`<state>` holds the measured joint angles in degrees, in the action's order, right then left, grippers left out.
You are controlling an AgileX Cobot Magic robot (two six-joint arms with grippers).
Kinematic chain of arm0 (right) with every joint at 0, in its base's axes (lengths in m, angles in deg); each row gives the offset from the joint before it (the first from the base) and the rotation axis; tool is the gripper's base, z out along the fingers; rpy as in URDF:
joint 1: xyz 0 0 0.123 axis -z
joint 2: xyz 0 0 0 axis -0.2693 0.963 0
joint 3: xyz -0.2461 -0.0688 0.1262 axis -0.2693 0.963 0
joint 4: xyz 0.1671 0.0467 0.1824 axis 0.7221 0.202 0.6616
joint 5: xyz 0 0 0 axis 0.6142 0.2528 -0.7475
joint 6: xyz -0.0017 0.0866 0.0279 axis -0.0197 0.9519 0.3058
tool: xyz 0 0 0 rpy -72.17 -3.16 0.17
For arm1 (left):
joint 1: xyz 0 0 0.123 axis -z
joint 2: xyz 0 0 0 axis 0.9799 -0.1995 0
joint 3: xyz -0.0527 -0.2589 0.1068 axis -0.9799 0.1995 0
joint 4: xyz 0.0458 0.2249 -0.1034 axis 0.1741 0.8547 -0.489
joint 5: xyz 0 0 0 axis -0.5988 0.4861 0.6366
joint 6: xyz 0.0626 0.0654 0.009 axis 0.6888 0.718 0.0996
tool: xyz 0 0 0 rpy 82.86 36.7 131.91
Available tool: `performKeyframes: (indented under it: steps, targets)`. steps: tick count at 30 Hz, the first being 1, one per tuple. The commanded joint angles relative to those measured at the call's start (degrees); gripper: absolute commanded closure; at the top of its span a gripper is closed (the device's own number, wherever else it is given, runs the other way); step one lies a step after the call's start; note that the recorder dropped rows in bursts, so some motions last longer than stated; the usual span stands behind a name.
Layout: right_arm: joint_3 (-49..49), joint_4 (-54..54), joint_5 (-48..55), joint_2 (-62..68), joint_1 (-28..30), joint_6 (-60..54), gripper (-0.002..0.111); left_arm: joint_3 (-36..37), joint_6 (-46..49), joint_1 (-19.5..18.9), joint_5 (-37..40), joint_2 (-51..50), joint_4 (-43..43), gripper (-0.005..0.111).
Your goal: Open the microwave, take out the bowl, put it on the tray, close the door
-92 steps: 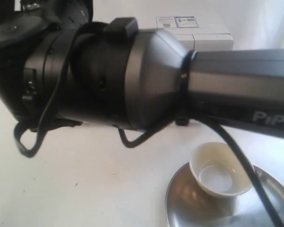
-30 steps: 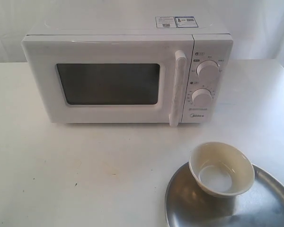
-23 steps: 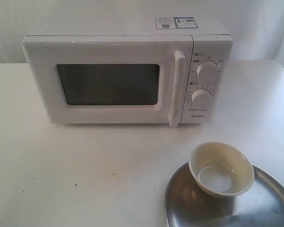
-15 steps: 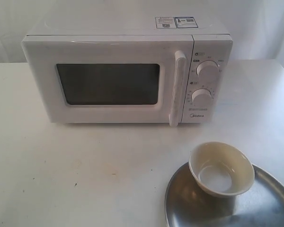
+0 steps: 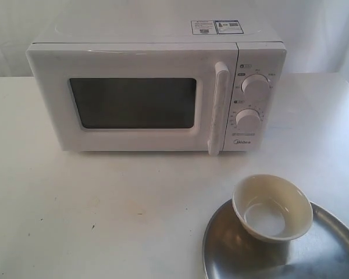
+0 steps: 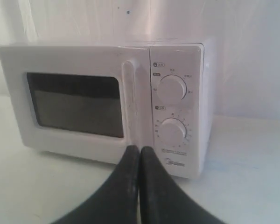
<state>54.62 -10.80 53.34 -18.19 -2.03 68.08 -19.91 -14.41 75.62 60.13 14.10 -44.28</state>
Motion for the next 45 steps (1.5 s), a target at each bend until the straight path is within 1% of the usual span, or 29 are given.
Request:
performKeyframes:
  steps: [1,3,4,6,9,11,13,14,15,17,18,19,20,21,25,27,29,31,36,40,45]
  targets:
    - [0.3,27.84,0.45,-0.29,0.51,-7.83,0.108,-0.14,-0.14,0.25,-0.02,0.12,-0.26,0.107]
    - [0.3,46.54,1.0,-0.29,0.16,-23.88,0.108,-0.14,-0.14,0.25,-0.02,0.12,-0.26,0.107]
    - [0.3,53.79,1.13,-0.29,-0.15,-31.95,0.108,-0.14,-0.14,0.25,-0.02,0.12,-0.26,0.107]
    - [0.3,62.85,2.2,-0.29,-0.65,-44.99,0.108,-0.14,-0.14,0.25,-0.02,0.12,-0.26,0.107]
    - [0.3,64.76,9.28,-0.29,-0.65,-54.95,0.108,-0.14,-0.14,0.25,-0.02,0.12,-0.26,0.107]
    - [0.3,64.76,17.05,-0.29,-0.65,-56.57,0.108,-0.14,-0.14,0.25,-0.02,0.12,-0.26,0.107]
    - [0.3,64.76,27.27,-0.29,-0.65,-56.55,0.108,-0.14,-0.14,0.25,-0.02,0.12,-0.26,0.107]
    - [0.3,64.36,36.2,-0.29,-0.65,-56.95,0.108,-0.14,-0.14,0.25,-0.02,0.12,-0.26,0.107]
    - [0.3,64.83,37.51,-0.29,-0.65,-58.67,0.108,-0.14,-0.14,0.25,-0.02,0.12,-0.26,0.107]
    - [0.3,72.27,35.46,-0.29,-0.65,-70.89,0.108,-0.14,-0.14,0.25,-0.02,0.12,-0.26,0.107]
    - [0.3,83.66,34.05,-0.29,-0.65,-86.57,0.108,-0.14,-0.14,0.25,-0.02,0.12,-0.26,0.107]
    - [0.3,91.01,33.8,-0.29,-0.65,-96.61,0.108,-0.14,-0.14,0.25,-0.02,0.12,-0.26,0.107]
    - [0.3,101.67,33.51,-0.29,-0.65,-111.76,0.108,-0.14,-0.14,0.25,-0.02,0.12,-0.26,0.107]
    - [0.3,102.64,33.51,-0.29,-0.65,-113.63,0.108,-0.14,-0.14,0.25,-0.02,0.12,-0.26,0.107]
    - [0.3,97.28,33.51,-0.29,-0.65,-108.08,0.108,-0.14,-0.14,0.25,-0.02,0.12,-0.26,0.107]
    - [0.3,96.33,33.51,-0.29,-0.24,-107.56,0.108,-0.14,-0.14,0.25,-0.02,0.12,-0.26,0.107]
    - [0.3,96.33,33.51,-0.29,1.81,-108.19,0.108,-0.14,-0.14,0.25,-0.02,0.12,-0.26,0.107]
    - [0.3,96.33,33.51,-0.29,5.27,-108.19,0.108,-0.14,-0.14,0.25,-0.02,0.12,-0.26,0.107]
    - [0.3,96.33,33.62,-0.29,5.96,-108.19,0.108,-0.14,-0.14,0.25,-0.02,0.12,-0.26,0.107]
    - [0.3,96.33,33.82,-0.29,8.44,-107.79,0.108,-0.14,-0.14,0.25,-0.02,0.12,-0.26,0.107]
    - [0.3,96.33,33.82,-0.29,9.66,-107.51,0.108,-0.14,-0.14,0.25,-0.02,0.12,-0.26,0.107]
